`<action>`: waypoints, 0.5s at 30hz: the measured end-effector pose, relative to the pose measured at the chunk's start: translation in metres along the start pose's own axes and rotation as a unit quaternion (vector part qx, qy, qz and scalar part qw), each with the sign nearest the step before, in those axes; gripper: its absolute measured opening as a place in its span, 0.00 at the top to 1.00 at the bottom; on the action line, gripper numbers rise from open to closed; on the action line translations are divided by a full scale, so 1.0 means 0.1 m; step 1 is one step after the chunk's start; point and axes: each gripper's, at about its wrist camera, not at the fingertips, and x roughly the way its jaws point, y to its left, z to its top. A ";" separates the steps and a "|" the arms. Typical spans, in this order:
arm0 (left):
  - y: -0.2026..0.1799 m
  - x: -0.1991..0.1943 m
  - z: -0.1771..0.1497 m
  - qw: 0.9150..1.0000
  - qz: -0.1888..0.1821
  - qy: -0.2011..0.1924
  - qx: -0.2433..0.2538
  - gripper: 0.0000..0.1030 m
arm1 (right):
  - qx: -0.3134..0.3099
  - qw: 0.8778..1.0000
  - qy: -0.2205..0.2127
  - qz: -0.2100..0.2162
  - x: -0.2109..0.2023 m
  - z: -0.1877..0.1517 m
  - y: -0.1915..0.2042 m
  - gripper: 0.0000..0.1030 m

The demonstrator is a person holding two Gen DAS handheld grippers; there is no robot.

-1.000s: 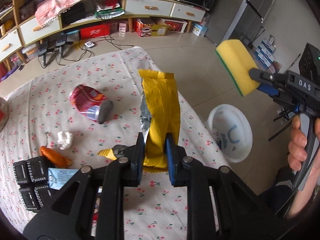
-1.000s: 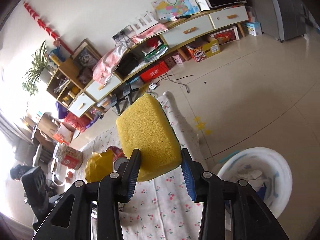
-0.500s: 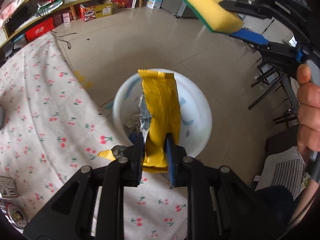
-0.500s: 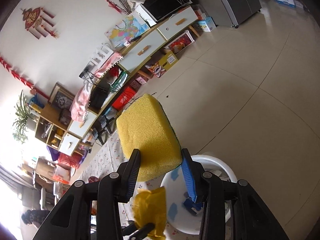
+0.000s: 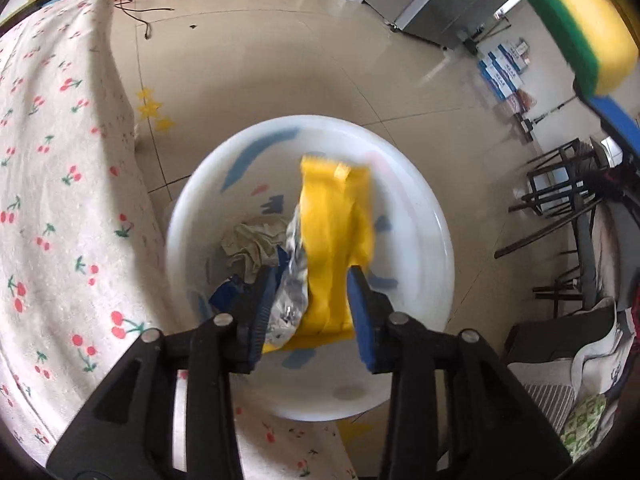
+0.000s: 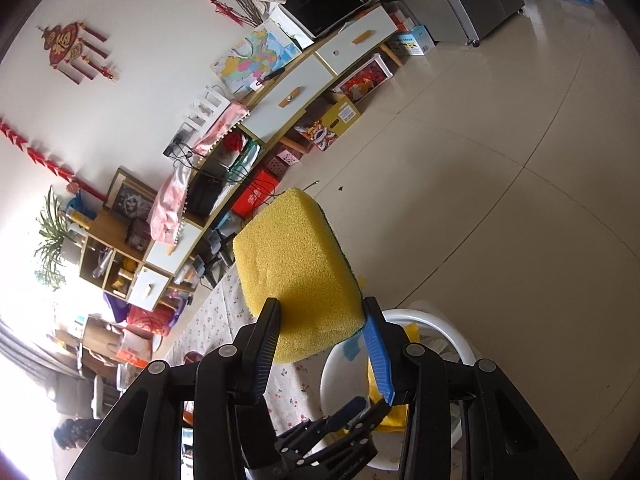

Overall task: Collect trash
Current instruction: 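Carry the wrapper with the left gripper while the right carries the sponge into the basin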

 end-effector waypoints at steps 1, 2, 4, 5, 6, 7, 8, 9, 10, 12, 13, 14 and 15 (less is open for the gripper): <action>0.02 -0.05 -0.02 1.000 0.001 -0.003 0.002 0.59 | -0.003 1.000 0.004 -0.003 0.00 -0.01 -0.01 0.59; 0.05 -0.10 -0.03 1.000 0.005 -0.006 0.003 0.59 | -0.007 1.000 0.008 -0.007 0.02 -0.01 0.00 0.59; 0.12 -0.25 -0.05 1.000 0.003 -0.014 -0.003 0.59 | -0.019 0.999 0.019 -0.018 0.05 -0.02 0.01 0.59; 0.16 -0.33 -0.05 1.000 0.001 -0.019 -0.005 0.59 | -0.024 0.999 0.026 -0.025 0.09 -0.04 0.02 0.59; 0.21 -0.42 -0.04 1.000 -0.001 -0.025 -0.007 0.59 | -0.031 0.998 0.036 -0.035 0.13 -0.06 0.02 0.59; 0.25 -0.51 -0.04 1.000 0.001 -0.030 -0.010 0.59 | -0.037 0.997 0.047 -0.046 0.18 -0.09 0.02 0.59; 0.28 -0.60 -0.03 0.999 0.003 -0.034 -0.012 0.59 | -0.044 0.995 0.061 -0.059 0.23 -0.12 0.02 0.58; 0.32 -0.71 -0.03 0.999 0.003 -0.039 -0.012 0.59 | -0.051 0.994 0.074 -0.070 0.30 -0.16 0.01 0.58; 0.36 -0.82 -0.04 0.999 0.005 -0.044 -0.011 0.59 | -0.059 0.991 0.086 -0.083 0.36 -0.20 0.02 0.58; 0.43 -1.01 -0.05 0.998 0.017 -0.053 -0.007 0.58 | -0.078 0.985 0.111 -0.111 0.49 -0.27 0.02 0.57; 0.47 -1.11 -0.07 0.998 0.024 -0.057 -0.004 0.58 | -0.086 0.981 0.122 -0.123 0.55 -0.31 0.03 0.56; 0.49 -1.19 -0.05 0.998 0.030 -0.059 -0.002 0.58 | -0.092 0.979 0.130 -0.129 0.61 -0.34 0.04 0.56; 0.54 -1.28 -0.07 0.998 0.034 -0.061 -0.001 0.57 | -0.096 0.976 0.138 -0.136 0.66 -0.37 0.05 0.56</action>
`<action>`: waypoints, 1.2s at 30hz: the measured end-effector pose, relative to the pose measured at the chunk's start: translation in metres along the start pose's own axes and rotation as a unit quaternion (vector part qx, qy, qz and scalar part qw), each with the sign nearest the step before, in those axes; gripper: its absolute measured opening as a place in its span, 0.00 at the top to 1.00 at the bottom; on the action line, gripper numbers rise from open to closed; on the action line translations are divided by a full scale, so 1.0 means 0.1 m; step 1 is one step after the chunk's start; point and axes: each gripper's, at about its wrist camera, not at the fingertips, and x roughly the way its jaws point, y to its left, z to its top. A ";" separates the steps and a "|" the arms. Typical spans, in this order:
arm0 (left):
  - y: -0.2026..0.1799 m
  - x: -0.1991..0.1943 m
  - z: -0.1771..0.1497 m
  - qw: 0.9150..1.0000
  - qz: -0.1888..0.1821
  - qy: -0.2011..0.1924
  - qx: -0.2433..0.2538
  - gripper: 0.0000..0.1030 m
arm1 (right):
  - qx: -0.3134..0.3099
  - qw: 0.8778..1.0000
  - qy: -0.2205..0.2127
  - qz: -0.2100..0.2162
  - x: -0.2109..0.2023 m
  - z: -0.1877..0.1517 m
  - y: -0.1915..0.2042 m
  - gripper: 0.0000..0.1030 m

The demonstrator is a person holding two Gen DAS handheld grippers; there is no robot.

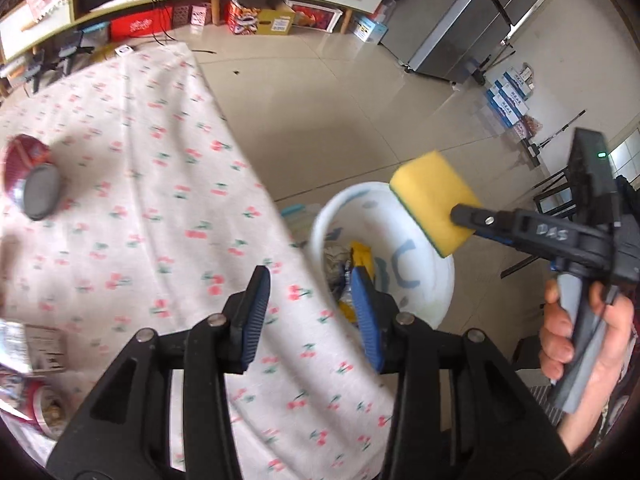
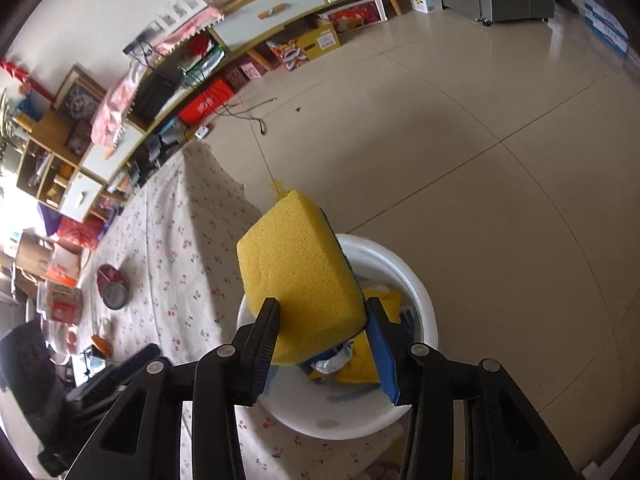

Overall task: Collect trash
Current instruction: 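Carry the wrapper with the left gripper while the right carries the sponge into the basin, then move both grippers back over the table toward the orange item and tissue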

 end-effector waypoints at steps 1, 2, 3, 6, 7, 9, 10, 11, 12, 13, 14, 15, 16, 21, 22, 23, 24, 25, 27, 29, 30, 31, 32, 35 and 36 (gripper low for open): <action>0.06 -0.08 -0.01 1.000 0.004 -0.002 0.001 0.57 | -0.007 1.000 0.009 -0.007 0.06 0.00 0.04 0.55; 0.10 -0.14 -0.02 1.000 0.011 -0.005 0.000 0.57 | -0.017 1.000 0.018 -0.015 0.13 0.00 0.08 0.54; 0.18 -0.21 -0.02 1.000 0.017 -0.007 -0.002 0.56 | -0.028 0.999 0.034 -0.027 0.24 0.00 0.13 0.52; 0.38 -0.38 -0.05 0.999 0.033 -0.014 -0.010 0.56 | -0.042 0.994 0.074 -0.062 0.50 -0.01 0.19 0.51; 0.45 -0.44 -0.07 0.999 0.041 -0.016 -0.013 0.56 | -0.042 0.993 0.083 -0.069 0.55 -0.01 0.19 0.51; 0.56 -0.51 -0.08 0.998 0.051 -0.024 -0.017 0.56 | -0.039 0.993 0.081 -0.076 0.55 0.00 0.18 0.51; 0.64 -0.58 -0.08 0.998 0.056 -0.027 -0.020 0.56 | -0.039 0.994 0.075 -0.074 0.52 -0.01 0.19 0.51; 0.71 -0.62 -0.09 0.998 0.060 -0.029 -0.022 0.56 | -0.039 0.995 0.068 -0.069 0.49 -0.01 0.20 0.51; 0.77 -0.67 -0.10 0.997 0.063 -0.031 -0.023 0.55 | -0.040 0.995 0.062 -0.064 0.46 -0.01 0.21 0.50; 0.83 -0.72 -0.11 0.997 0.066 -0.034 -0.025 0.55 | -0.041 0.995 0.059 -0.064 0.44 -0.02 0.21 0.50; 0.91 -0.76 -0.11 0.997 0.069 -0.037 -0.027 0.55 | -0.044 0.995 0.057 -0.067 0.44 -0.03 0.22 0.50; 0.99 -0.78 -0.10 0.996 0.069 -0.039 -0.030 0.54 | -0.045 0.995 0.056 -0.070 0.43 -0.03 0.24 0.50; 1.05 -0.80 -0.11 0.996 0.069 -0.041 -0.035 0.54 | -0.045 0.995 0.052 -0.073 0.42 -0.02 0.26 0.50; 1.38 -0.94 -0.11 0.994 0.065 -0.050 -0.073 0.53 | -0.047 0.997 0.018 -0.054 0.30 0.05 0.43 0.50; 1.43 -0.96 -0.11 0.993 0.067 -0.052 -0.078 0.53 | -0.050 0.998 0.013 -0.048 0.29 0.05 0.47 0.50; 1.47 -1.00 -0.11 0.993 0.069 -0.054 -0.081 0.53 | -0.052 0.998 0.009 -0.044 0.29 0.06 0.52 0.50; 1.52 -1.03 -0.11 0.992 0.072 -0.057 -0.083 0.53 | -0.056 0.998 0.005 -0.041 0.29 0.06 0.58 0.50; 1.55 -1.06 -0.11 0.992 0.077 -0.059 -0.086 0.53 | -0.061 0.997 0.002 -0.038 0.30 0.06 0.63 0.50; 1.65 -1.10 -0.13 0.990 0.084 -0.059 -0.099 0.53 | -0.069 0.997 -0.002 -0.033 0.32 0.07 0.75 0.50; 1.76 -1.10 -0.15 0.988 0.084 -0.054 -0.115 0.53 | -0.077 0.997 -0.006 -0.026 0.33 0.09 0.87 0.50; 1.81 -1.10 -0.15 0.987 0.087 -0.050 -0.122 0.53 | -0.082 0.996 -0.008 -0.021 0.34 0.10 0.93 0.50; 1.86 -1.11 -0.15 0.986 0.093 -0.049 -0.126 0.53 | -0.086 0.996 -0.011 -0.015 0.34 0.10 1.00 0.50; 1.90 -1.13 -0.16 0.985 0.100 -0.048 -0.131 0.53 | -0.091 0.996 -0.012 -0.010 0.33 0.09 1.05 0.50; 2.11 -1.19 -0.17 0.980 0.111 -0.046 -0.160 0.53 | -0.102 0.995 -0.017 0.010 0.35 0.07 1.23 0.50; 2.20 -1.22 -0.18 0.977 0.113 -0.049 -0.173 0.53 | -0.106 0.994 -0.018 0.014 0.35 0.05 1.27 0.50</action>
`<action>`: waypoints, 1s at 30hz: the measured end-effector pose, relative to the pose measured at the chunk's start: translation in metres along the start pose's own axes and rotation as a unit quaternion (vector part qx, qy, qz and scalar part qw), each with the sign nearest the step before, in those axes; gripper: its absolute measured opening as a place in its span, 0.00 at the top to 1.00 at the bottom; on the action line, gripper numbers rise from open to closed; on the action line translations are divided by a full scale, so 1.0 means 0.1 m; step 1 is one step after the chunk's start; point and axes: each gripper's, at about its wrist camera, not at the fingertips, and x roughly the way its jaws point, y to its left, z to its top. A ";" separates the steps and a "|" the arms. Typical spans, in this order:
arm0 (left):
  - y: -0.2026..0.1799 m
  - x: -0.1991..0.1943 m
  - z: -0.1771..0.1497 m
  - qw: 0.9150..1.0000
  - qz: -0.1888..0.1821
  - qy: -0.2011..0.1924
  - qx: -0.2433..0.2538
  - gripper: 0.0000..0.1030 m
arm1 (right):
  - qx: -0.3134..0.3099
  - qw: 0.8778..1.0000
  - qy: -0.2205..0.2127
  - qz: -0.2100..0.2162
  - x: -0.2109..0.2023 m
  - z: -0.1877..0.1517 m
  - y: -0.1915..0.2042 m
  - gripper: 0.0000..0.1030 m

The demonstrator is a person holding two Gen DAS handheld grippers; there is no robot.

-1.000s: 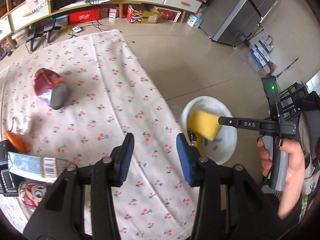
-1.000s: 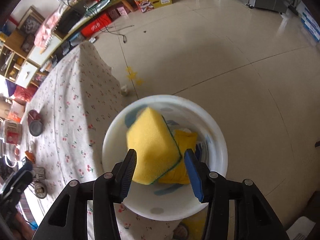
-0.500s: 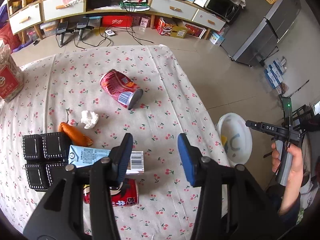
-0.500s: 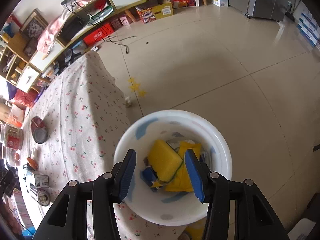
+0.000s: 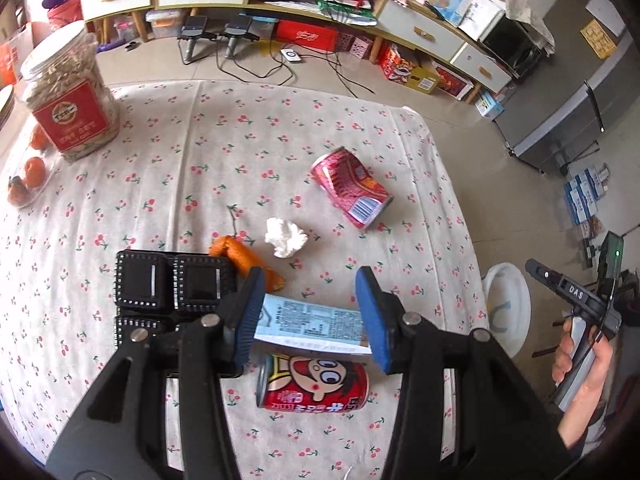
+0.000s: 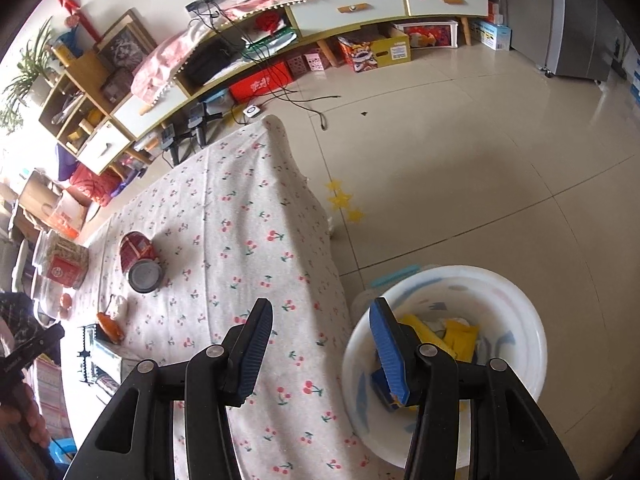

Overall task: Collect trash
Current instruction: 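Move both grippers back over the table toward the orange item and tissue, then grasp the orange chili item with the left gripper while the right grasps the white tissue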

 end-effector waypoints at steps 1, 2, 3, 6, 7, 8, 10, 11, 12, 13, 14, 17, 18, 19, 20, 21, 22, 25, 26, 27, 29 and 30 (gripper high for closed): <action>0.08 -0.01 0.02 1.000 0.006 -0.002 -0.011 0.53 | -0.003 1.000 0.000 0.004 0.02 0.00 0.06 0.50; 0.16 -0.01 0.05 1.000 0.015 -0.003 -0.019 0.53 | -0.007 1.000 0.000 0.007 0.03 0.00 0.12 0.50; 0.23 0.00 0.06 0.999 0.022 -0.003 -0.026 0.52 | -0.010 1.000 -0.001 0.010 0.04 0.00 0.18 0.50; 0.38 0.12 0.07 0.998 0.035 0.012 -0.041 0.52 | -0.026 0.999 -0.002 0.019 0.08 0.00 0.37 0.50; 0.40 0.17 0.06 0.998 0.035 0.018 -0.042 0.52 | -0.033 0.999 0.000 0.023 0.10 -0.01 0.44 0.50; 0.41 0.22 0.06 0.998 0.033 0.023 -0.040 0.52 | -0.041 0.999 0.002 0.027 0.12 -0.02 0.53 0.50; 0.37 0.31 0.07 0.999 0.033 0.033 -0.026 0.52 | -0.056 0.998 0.006 0.034 0.16 -0.05 0.68 0.50; 0.34 0.33 0.09 0.999 0.037 0.033 -0.017 0.52 | -0.064 0.997 0.009 0.037 0.19 -0.06 0.76 0.50; 0.32 0.36 0.11 0.999 0.042 0.031 -0.008 0.52 | -0.071 0.997 0.011 0.039 0.21 -0.07 0.85 0.50; 0.30 0.39 0.14 0.998 0.047 0.032 -0.001 0.52 | -0.079 0.996 0.013 0.043 0.24 -0.08 0.92 0.50; 0.30 0.44 0.16 0.998 0.048 0.037 0.002 0.52 | -0.086 0.995 0.015 0.047 0.26 -0.10 1.00 0.50; 0.32 0.54 0.19 0.998 0.046 0.047 0.000 0.52 | -0.105 0.992 0.022 0.061 0.33 -0.15 1.23 0.50; 0.32 0.59 0.20 0.997 0.049 0.052 0.003 0.52 | -0.113 0.991 0.024 0.066 0.35 -0.18 1.31 0.50; 0.32 0.63 0.20 0.997 0.054 0.057 0.006 0.52 | -0.120 0.990 0.026 0.071 0.38 -0.20 1.38 0.50; 0.32 0.68 0.20 0.996 0.059 0.061 0.008 0.52 | -0.127 0.989 0.027 0.075 0.41 -0.21 1.46 0.50; 0.33 0.72 0.20 0.996 0.063 0.064 0.008 0.52 | -0.130 0.988 0.028 0.077 0.44 -0.23 1.51 0.50; 0.34 0.75 0.20 0.996 0.064 0.065 0.008 0.52 | -0.132 0.988 0.028 0.079 0.46 -0.24 1.56 0.50; 0.36 0.81 0.18 0.996 0.062 0.066 0.004 0.52 | -0.138 0.986 0.030 0.085 0.55 -0.27 1.69 0.50; 0.36 0.83 0.17 0.996 0.062 0.067 0.002 0.54 | -0.140 0.986 0.033 0.089 0.59 -0.27 1.74 0.50; 0.37 0.83 0.16 0.996 0.065 0.065 0.000 0.62 | -0.142 0.985 0.036 0.092 0.63 -0.28 1.78 0.50; 0.38 0.82 0.16 0.996 0.066 0.063 0.000 0.68 | -0.147 0.984 0.041 0.097 0.71 -0.29 1.89 0.50; 0.39 0.80 0.16 0.996 0.063 0.061 -0.004 0.71 | -0.148 0.983 0.043 0.099 0.74 -0.29 1.92 0.50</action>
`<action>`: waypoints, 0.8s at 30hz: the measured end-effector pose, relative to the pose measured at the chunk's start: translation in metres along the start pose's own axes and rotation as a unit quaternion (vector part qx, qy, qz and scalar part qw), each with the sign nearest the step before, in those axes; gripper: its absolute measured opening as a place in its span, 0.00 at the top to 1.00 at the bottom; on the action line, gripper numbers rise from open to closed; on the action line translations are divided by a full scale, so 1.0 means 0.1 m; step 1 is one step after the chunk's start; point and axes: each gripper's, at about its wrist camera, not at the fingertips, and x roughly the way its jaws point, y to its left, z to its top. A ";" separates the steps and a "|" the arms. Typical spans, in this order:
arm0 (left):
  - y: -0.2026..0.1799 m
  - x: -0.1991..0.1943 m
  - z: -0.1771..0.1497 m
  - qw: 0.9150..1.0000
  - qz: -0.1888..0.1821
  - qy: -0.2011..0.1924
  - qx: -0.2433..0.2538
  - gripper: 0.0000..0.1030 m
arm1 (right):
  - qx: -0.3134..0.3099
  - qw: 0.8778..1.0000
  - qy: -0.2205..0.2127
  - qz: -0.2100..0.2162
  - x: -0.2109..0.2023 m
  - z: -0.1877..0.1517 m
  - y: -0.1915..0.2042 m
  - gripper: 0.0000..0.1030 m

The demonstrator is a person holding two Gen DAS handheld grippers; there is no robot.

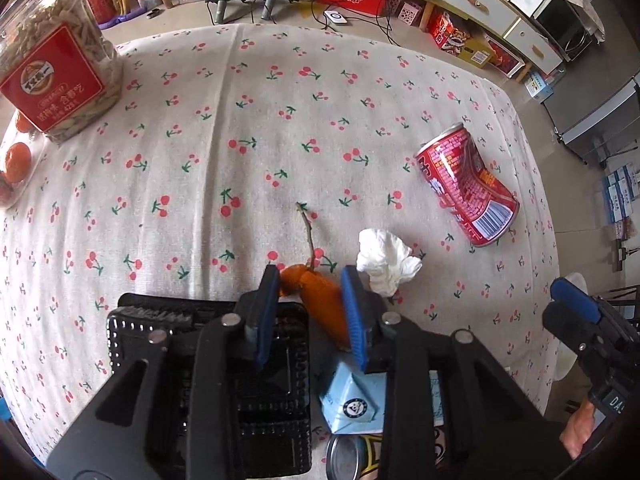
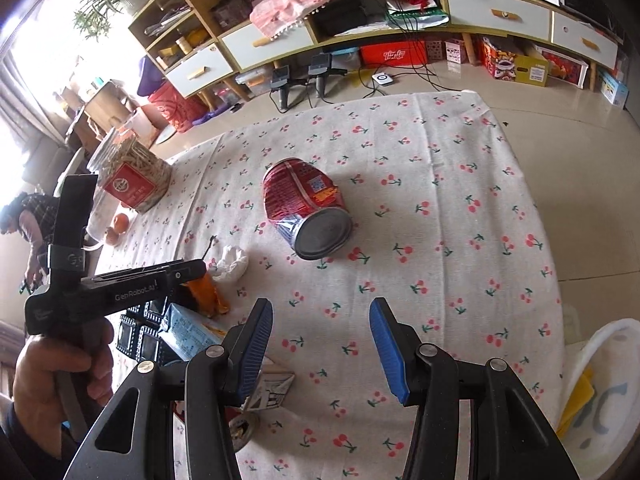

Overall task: Collect trash
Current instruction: 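Grasp the orange chili item with the left gripper while the right grasps the white tissue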

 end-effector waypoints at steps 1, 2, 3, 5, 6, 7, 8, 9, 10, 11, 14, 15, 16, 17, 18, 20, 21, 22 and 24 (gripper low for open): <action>0.02 -0.03 0.00 1.000 -0.002 -0.002 -0.005 0.72 | -0.001 1.000 0.001 0.003 0.04 0.01 0.03 0.50; 0.03 -0.05 0.00 1.000 -0.003 -0.004 -0.008 0.74 | -0.001 1.000 0.001 0.007 0.08 0.02 0.06 0.50; 0.05 -0.08 0.01 1.000 -0.005 -0.007 -0.010 0.76 | 0.000 1.000 0.003 0.013 0.12 0.03 0.08 0.50; 0.09 -0.17 0.00 1.000 -0.011 -0.018 -0.017 0.76 | 0.002 1.000 0.009 0.022 0.19 0.04 0.13 0.50; 0.12 -0.21 -0.01 0.999 -0.012 -0.023 -0.023 0.77 | 0.003 1.000 0.012 0.025 0.23 0.04 0.15 0.50; 0.15 -0.26 -0.02 0.999 -0.015 -0.027 -0.029 0.77 | 0.003 1.000 0.014 0.027 0.27 0.05 0.18 0.50; 0.19 -0.30 -0.04 0.999 -0.018 -0.031 -0.036 0.77 | 0.004 0.999 0.016 0.029 0.31 0.06 0.20 0.50; 0.22 -0.35 -0.06 0.998 -0.023 -0.036 -0.043 0.77 | 0.007 0.999 0.019 0.032 0.35 0.06 0.22 0.50; 0.25 -0.40 -0.07 0.998 -0.028 -0.042 -0.049 0.77 | 0.010 0.999 0.022 0.036 0.38 0.07 0.23 0.50; 0.28 -0.46 -0.08 0.997 -0.030 -0.049 -0.055 0.77 | 0.013 0.999 0.024 0.042 0.42 0.09 0.25 0.50; 0.37 -0.59 -0.07 0.995 -0.042 -0.066 -0.068 0.77 | 0.015 0.998 0.029 0.052 0.53 0.14 0.36 0.50; 0.40 -0.62 -0.07 0.994 -0.047 -0.069 -0.075 0.77 | 0.013 0.998 0.028 0.053 0.56 0.15 0.40 0.50; 0.43 -0.65 -0.07 0.993 -0.051 -0.071 -0.081 0.77 | 0.010 0.998 0.028 0.054 0.59 0.15 0.45 0.50; 0.43 -0.67 -0.07 0.992 -0.050 -0.074 -0.085 0.77 | 0.006 0.998 0.029 0.057 0.61 0.16 0.50 0.50; 0.44 -0.68 -0.08 0.992 -0.046 -0.078 -0.086 0.77 | 0.002 0.998 0.030 0.058 0.64 0.17 0.54 0.50; 0.42 -0.70 -0.10 0.993 -0.032 -0.084 -0.081 0.77 | -0.007 0.998 0.033 0.055 0.71 0.17 0.62 0.50; 0.40 -0.70 -0.11 0.993 -0.033 -0.085 -0.080 0.77 | -0.011 0.998 0.035 0.055 0.75 0.16 0.65 0.50; 0.39 -0.70 -0.12 0.992 -0.038 -0.084 -0.081 0.77 | -0.014 0.998 0.038 0.054 0.79 0.15 0.67 0.50; 0.38 -0.69 -0.13 0.992 -0.046 -0.080 -0.081 0.77 | -0.018 0.998 0.043 0.046 0.89 0.15 0.70 0.50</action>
